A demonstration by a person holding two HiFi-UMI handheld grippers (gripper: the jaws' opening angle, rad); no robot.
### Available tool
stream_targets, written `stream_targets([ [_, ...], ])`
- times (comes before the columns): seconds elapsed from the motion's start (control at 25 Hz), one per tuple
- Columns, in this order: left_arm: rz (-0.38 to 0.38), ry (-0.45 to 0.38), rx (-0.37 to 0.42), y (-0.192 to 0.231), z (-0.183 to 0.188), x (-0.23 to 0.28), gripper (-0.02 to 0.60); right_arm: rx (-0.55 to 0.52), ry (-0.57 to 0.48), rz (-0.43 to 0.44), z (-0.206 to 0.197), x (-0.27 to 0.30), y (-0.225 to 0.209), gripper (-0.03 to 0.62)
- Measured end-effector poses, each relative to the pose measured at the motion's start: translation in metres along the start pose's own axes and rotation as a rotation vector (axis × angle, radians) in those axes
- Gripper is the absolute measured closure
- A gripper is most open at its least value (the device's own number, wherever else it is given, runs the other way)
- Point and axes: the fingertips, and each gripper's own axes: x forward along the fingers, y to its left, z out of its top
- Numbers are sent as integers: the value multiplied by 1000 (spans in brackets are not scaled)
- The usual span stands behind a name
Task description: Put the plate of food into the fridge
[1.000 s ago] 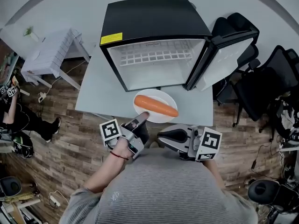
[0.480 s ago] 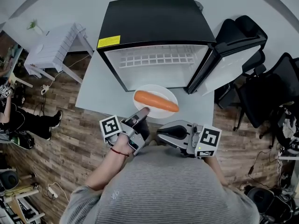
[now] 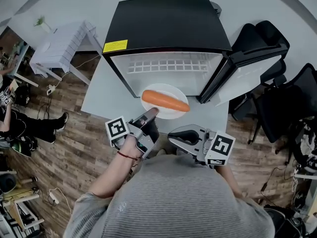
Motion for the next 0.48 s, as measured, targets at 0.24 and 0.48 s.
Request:
stream_targets([
  [0.24, -4, 13, 19, -7, 17, 10, 552, 8, 0, 30, 0, 7, -5, 577],
  [0.48, -14, 45, 40, -16, 23, 34, 551, 14, 4, 61, 0, 9, -6, 577],
])
